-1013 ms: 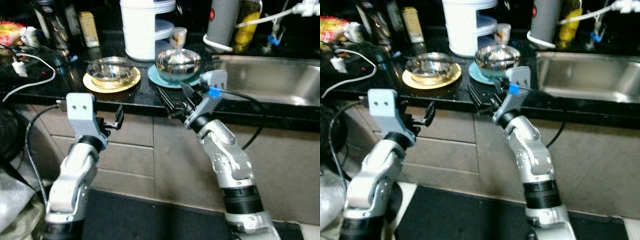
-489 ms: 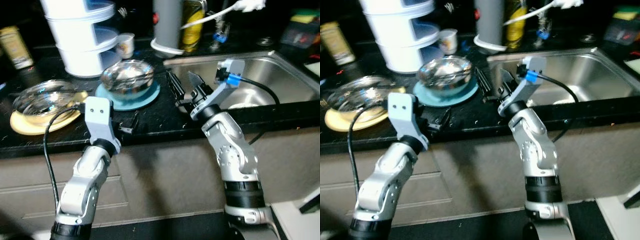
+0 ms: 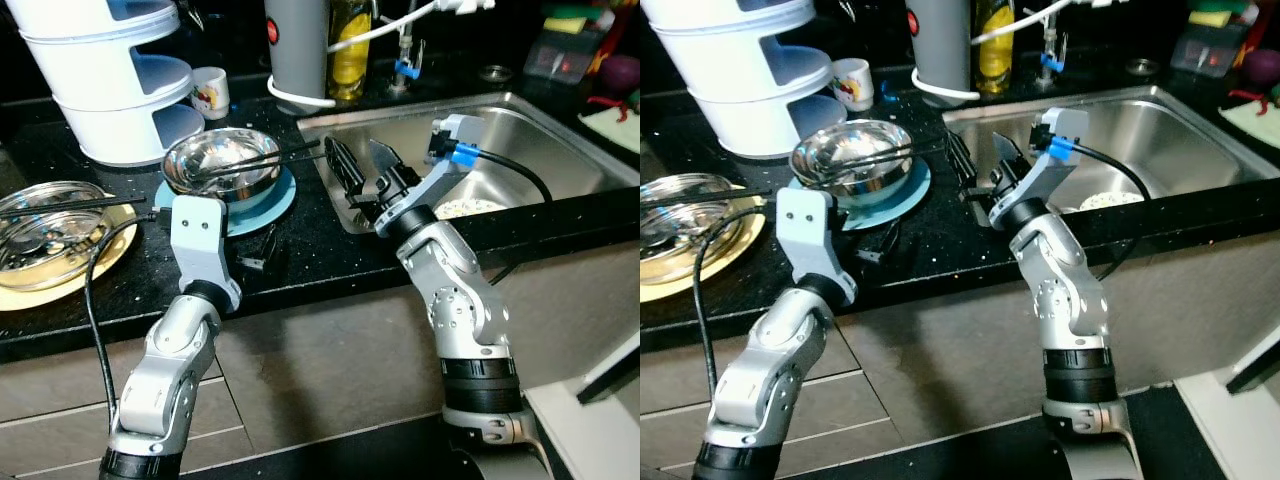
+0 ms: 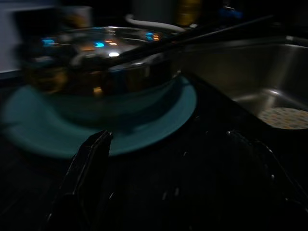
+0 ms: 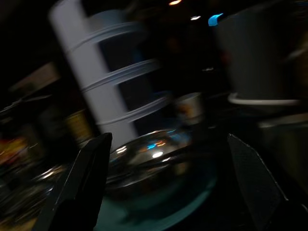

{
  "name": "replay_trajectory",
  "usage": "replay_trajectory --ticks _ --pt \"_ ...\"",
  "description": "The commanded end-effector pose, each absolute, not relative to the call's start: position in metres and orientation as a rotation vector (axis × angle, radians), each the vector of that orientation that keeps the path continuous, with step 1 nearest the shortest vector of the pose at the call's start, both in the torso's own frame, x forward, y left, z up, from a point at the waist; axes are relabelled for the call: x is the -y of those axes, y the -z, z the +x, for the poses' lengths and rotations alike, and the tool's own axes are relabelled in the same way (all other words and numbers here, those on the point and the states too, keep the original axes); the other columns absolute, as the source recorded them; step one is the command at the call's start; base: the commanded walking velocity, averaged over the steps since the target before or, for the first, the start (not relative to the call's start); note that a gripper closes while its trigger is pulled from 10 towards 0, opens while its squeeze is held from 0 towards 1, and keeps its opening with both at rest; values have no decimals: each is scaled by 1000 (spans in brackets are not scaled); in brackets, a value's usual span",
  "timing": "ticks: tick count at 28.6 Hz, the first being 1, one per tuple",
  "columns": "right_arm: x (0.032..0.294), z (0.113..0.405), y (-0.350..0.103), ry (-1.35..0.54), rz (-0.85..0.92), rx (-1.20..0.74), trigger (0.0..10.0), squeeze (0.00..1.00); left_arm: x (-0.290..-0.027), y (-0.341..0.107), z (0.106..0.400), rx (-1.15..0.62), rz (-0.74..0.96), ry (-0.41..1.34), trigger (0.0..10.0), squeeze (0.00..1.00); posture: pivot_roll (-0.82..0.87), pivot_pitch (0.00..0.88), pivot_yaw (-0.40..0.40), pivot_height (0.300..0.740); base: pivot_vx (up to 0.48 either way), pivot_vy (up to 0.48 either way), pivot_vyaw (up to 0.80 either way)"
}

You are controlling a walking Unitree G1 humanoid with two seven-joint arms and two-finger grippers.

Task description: Kitchen organization

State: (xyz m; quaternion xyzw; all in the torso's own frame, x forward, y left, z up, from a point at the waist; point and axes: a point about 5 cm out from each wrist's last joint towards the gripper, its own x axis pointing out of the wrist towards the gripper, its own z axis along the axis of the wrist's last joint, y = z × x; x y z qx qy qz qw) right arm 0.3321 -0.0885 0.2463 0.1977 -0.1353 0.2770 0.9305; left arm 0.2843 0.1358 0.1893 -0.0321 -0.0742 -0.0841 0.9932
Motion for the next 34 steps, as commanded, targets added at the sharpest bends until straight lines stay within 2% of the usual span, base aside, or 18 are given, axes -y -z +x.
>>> replay_trajectory --ticks 1,20,34 --pt "90 328 -247 -585 390 288 10000 0 -138 -191 284 155 -57 147 10000 0 2 0 17 740 0 0 600" --pt "92 328 -243 -576 313 278 10000 0 -144 -194 287 163 -35 108 10000 0 0 0 22 740 0 0 760" --pt "94 329 -249 -565 365 309 10000 0 -145 -197 288 174 -36 106 10000 0 -1 0 22 740 0 0 778"
